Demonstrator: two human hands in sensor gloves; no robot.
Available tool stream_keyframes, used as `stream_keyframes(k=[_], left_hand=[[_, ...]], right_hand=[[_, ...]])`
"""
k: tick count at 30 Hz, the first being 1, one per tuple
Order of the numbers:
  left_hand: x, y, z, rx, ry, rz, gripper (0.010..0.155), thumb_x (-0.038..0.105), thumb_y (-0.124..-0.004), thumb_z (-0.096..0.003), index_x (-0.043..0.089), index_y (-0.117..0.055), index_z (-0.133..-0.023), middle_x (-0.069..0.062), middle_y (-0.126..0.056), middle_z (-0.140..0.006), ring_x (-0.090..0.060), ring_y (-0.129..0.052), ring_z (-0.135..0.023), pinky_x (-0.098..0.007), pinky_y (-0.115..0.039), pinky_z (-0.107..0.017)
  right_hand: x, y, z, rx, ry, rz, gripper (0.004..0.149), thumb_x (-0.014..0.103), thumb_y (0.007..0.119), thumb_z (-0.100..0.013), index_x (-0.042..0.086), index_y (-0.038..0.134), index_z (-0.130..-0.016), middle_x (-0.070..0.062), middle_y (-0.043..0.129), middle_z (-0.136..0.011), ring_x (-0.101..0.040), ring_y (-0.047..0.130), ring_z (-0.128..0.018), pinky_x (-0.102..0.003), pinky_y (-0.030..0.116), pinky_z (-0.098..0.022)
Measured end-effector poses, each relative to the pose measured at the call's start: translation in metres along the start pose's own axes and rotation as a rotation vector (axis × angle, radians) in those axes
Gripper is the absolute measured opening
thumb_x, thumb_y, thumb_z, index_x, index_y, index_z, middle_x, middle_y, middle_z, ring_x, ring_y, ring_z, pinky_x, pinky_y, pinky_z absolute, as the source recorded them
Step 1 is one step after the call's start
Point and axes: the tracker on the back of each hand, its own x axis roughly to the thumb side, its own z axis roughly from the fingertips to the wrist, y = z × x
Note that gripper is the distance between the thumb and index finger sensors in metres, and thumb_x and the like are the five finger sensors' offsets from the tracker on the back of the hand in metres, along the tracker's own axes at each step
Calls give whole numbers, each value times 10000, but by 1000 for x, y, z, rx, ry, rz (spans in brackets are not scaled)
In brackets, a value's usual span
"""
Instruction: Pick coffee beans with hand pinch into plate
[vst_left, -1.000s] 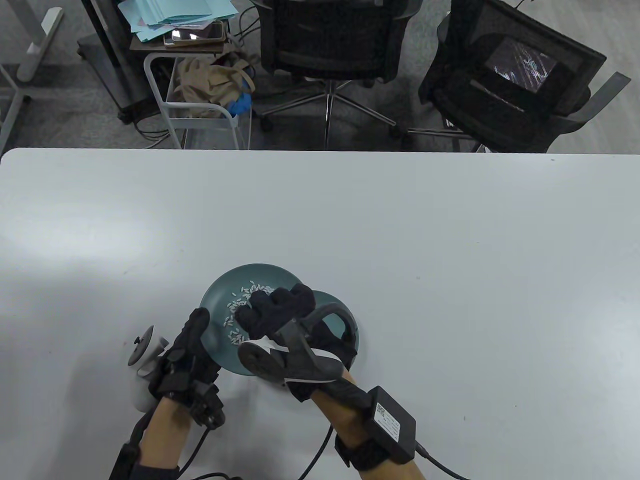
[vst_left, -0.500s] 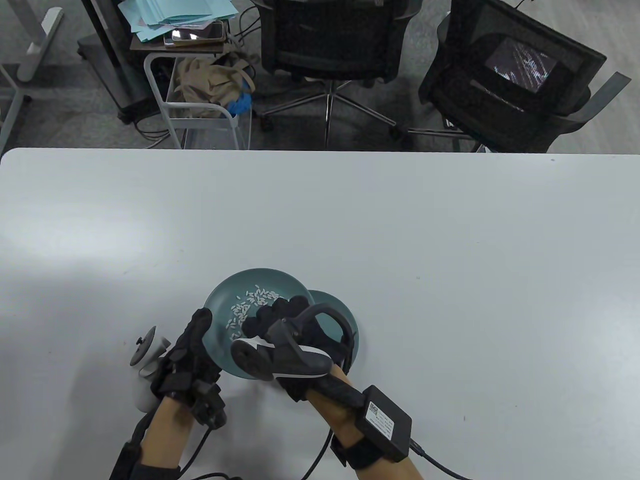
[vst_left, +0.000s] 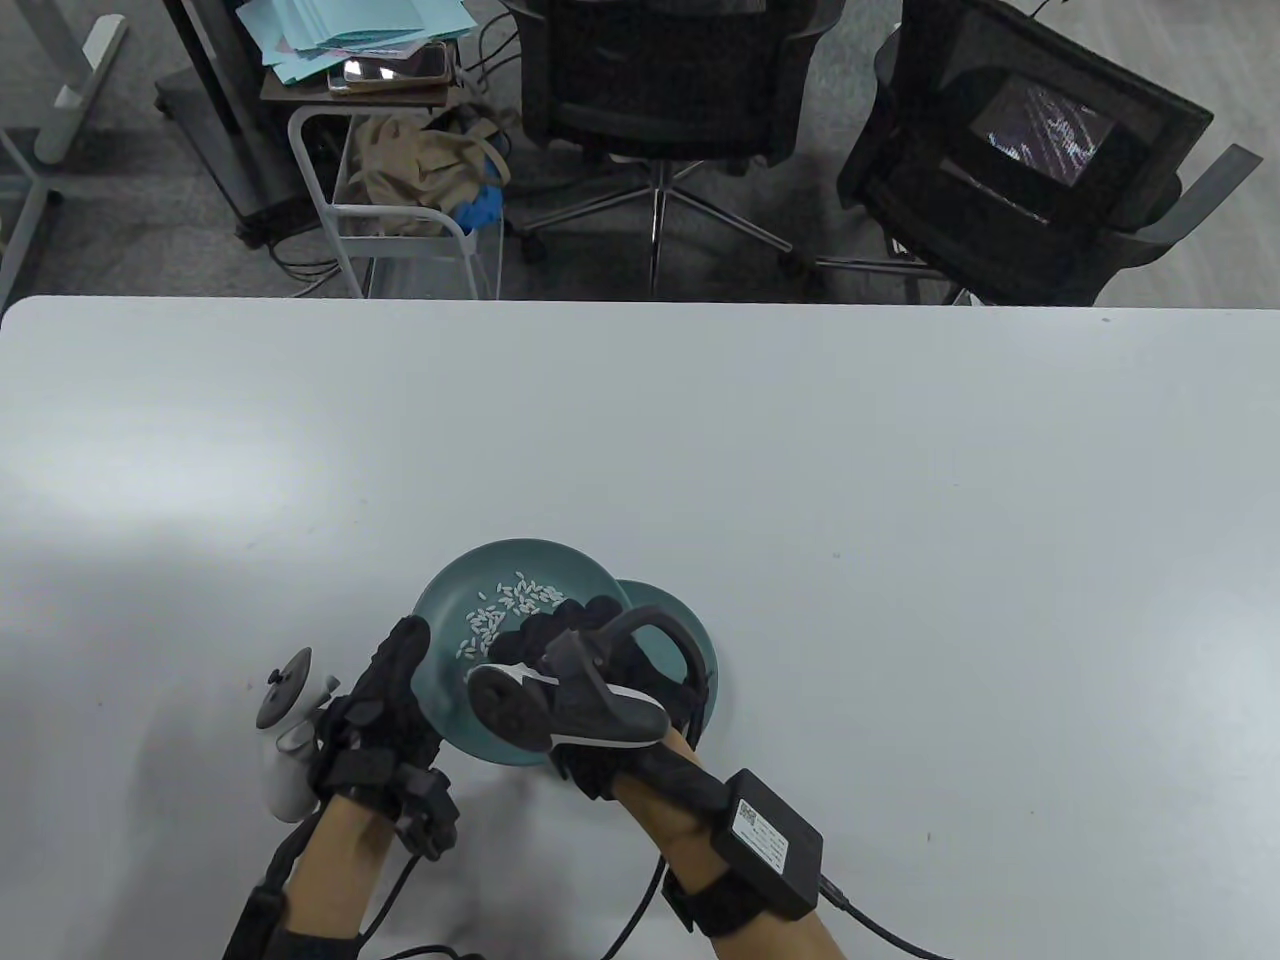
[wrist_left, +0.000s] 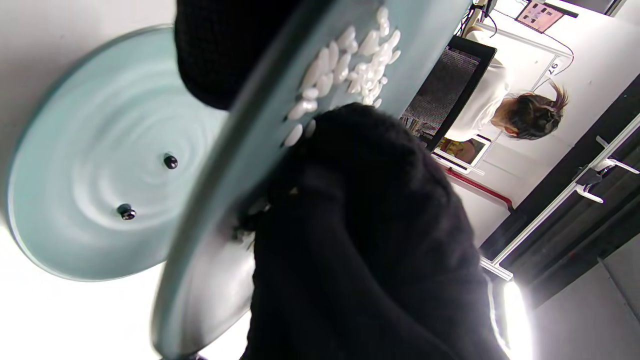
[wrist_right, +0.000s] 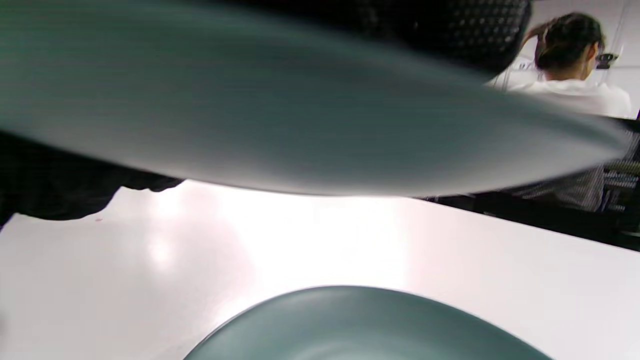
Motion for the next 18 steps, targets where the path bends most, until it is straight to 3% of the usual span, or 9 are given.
stream_keyframes(k=[18], left_hand=[[-3, 2, -1, -4, 17, 30, 621, 647, -514, -461, 388, -403, -1015, 46, -751, -950, -169, -944, -734, -280, -872, -499]], right_hand=[[-18, -32, 23, -169, 50, -79, 379, 350, 854, -418, 214, 835, -771, -99, 962, -695, -201, 901, -405, -537, 730, -482]])
